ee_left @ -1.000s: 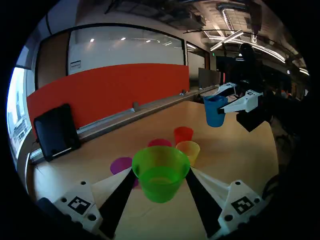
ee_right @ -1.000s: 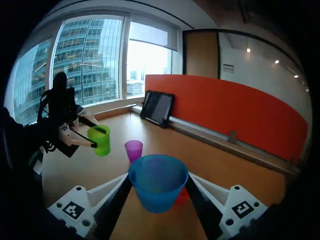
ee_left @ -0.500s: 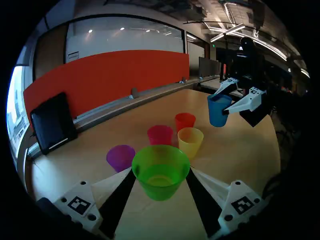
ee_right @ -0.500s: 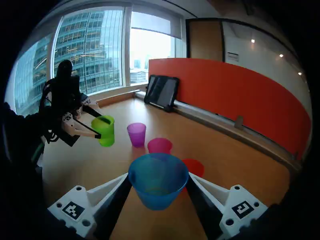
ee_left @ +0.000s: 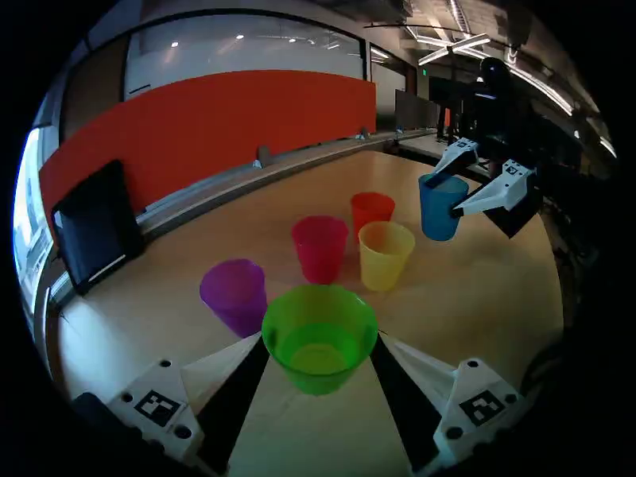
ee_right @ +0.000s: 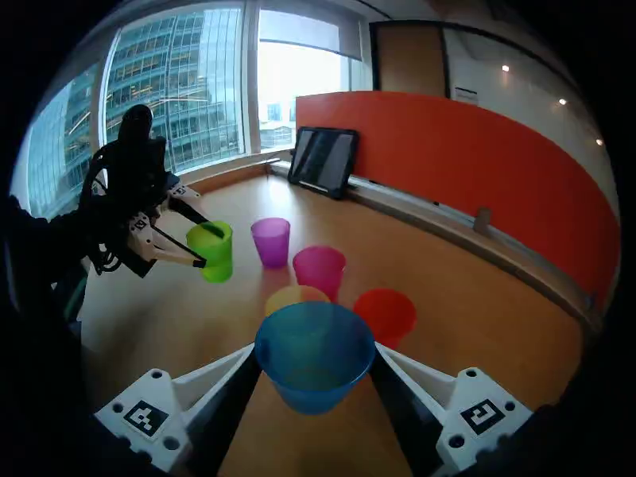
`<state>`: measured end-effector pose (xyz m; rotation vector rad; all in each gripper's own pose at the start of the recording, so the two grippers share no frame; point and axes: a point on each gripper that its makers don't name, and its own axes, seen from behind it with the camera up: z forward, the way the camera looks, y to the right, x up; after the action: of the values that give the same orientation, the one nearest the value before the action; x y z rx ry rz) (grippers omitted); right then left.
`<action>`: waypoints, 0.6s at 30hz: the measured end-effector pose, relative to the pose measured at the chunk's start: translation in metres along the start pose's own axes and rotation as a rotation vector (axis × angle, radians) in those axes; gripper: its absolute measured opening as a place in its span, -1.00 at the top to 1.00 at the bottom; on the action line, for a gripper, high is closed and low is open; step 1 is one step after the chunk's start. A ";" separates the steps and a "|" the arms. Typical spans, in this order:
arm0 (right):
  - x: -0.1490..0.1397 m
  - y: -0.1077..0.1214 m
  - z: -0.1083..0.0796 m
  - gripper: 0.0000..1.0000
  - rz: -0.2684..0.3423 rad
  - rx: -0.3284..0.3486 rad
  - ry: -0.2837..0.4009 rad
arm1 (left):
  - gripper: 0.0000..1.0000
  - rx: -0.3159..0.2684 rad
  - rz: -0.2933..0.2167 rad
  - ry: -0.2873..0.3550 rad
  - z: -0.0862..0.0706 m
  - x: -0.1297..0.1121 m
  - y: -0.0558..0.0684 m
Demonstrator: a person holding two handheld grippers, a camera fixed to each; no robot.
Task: Pour water
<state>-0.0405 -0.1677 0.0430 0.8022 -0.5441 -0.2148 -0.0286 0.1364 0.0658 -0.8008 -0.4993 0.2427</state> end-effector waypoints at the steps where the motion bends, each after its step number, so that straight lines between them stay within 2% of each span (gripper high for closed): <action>1: -0.002 0.000 0.001 -0.85 -0.002 0.001 -0.004 | -0.72 -0.002 0.000 -0.008 0.001 -0.002 0.000; 6: -0.007 -0.001 0.005 -0.85 -0.007 0.005 -0.016 | -0.72 -0.014 -0.007 -0.036 0.008 -0.011 0.001; 18: -0.013 0.001 0.009 -0.85 -0.005 0.003 -0.030 | -0.72 -0.030 -0.021 -0.056 0.018 -0.021 0.002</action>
<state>-0.0560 -0.1677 0.0443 0.8047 -0.5706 -0.2306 -0.0555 0.1410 0.0676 -0.8193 -0.5644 0.2391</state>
